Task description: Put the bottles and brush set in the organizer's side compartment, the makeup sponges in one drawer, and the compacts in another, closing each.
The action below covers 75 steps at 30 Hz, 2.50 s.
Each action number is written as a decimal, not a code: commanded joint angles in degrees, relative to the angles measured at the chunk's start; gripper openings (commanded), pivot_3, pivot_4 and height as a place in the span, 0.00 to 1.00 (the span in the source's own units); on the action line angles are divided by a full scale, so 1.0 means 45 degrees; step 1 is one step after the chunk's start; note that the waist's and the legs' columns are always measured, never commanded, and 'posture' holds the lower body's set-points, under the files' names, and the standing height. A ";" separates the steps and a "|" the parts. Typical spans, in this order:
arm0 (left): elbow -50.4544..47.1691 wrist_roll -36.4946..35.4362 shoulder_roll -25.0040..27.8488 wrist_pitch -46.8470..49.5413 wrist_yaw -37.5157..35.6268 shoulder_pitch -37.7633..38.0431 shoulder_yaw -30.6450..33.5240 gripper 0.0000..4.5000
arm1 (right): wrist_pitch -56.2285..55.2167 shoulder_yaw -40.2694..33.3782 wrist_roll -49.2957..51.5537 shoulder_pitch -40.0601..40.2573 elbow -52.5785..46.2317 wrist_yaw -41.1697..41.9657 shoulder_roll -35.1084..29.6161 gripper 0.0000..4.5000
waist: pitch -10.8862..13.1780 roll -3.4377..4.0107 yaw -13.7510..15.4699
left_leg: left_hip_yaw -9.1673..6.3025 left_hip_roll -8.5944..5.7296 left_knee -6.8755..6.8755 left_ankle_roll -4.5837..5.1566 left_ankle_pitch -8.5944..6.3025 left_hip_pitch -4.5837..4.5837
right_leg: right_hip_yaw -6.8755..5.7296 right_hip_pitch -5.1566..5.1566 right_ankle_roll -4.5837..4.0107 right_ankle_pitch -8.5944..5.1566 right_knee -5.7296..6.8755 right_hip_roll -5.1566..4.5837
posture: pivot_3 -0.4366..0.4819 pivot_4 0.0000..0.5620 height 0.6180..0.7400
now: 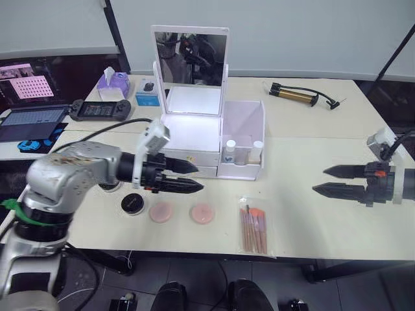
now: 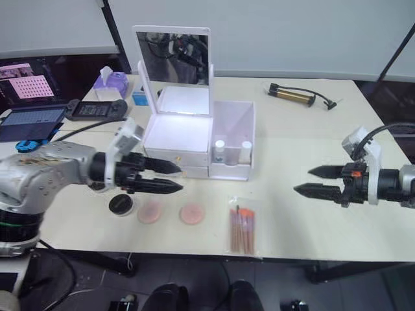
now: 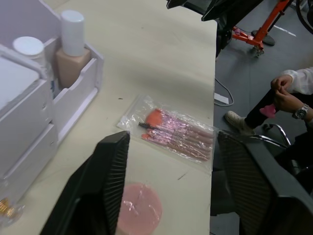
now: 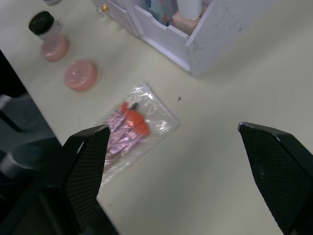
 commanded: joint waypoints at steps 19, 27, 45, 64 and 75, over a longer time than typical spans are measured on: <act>0.1831 0.4920 -0.3619 -0.4259 0.0440 0.0252 -0.4439 0.02 | 0.4337 0.2529 0.7542 -0.0767 0.3967 -0.8097 0.3396 1.00 | -0.0001 -0.0016 0.0013 | -0.0097 -0.0064 0.0009 0.0016 -0.0003 -0.0030 | 0.0011 0.0017 0.0037 -0.0004 -0.0015 -0.0009 | 0.48 0.27 0.88; 0.2526 0.6214 -0.3991 -0.4475 0.0239 0.0411 -0.5518 0.02 | 0.4337 0.2490 0.7769 -0.0715 0.4320 -0.9359 0.4426 1.00 | -0.0005 -0.0019 -0.0075 | -0.0271 -0.0134 0.0008 0.0022 -0.0006 -0.0058 | 0.0012 0.0026 0.0091 -0.0030 -0.0017 0.0000 | 0.48 0.27 0.88; 0.3129 0.7661 -0.4575 -0.4014 -0.0351 -0.0095 -0.6323 0.02 | 0.4337 0.2382 0.8582 -0.0125 0.3902 -1.0501 0.6054 1.00 | -0.0027 -0.0037 -0.0153 | -0.0385 -0.0146 0.0005 0.0042 -0.0017 -0.0092 | 0.0024 0.0030 0.0101 -0.0038 -0.0015 0.0035 | 0.48 0.27 0.88; 0.3486 0.8045 -0.4691 -0.4311 -0.0620 -0.0051 -0.6182 0.00 | 0.4337 0.2499 0.6404 -0.0202 0.3265 -1.0026 0.7285 0.55 | -0.0044 -0.0037 -0.0140 | -0.0397 -0.0150 0.0005 0.0055 -0.0025 -0.0093 | 0.0028 0.0027 0.0099 -0.0037 -0.0016 0.0039 | 0.48 0.27 0.88; 0.3925 0.7358 -0.5243 -0.4299 -0.0556 0.0030 -0.5246 0.00 | 0.3843 0.2467 0.4507 0.0303 0.2348 -0.8864 0.6802 0.03 | -0.0050 -0.0048 -0.0065 | -0.0402 -0.0164 0.0013 0.0057 -0.0026 -0.0107 | 0.0014 0.0030 0.0099 -0.0037 -0.0021 0.0025 | 0.48 0.27 0.88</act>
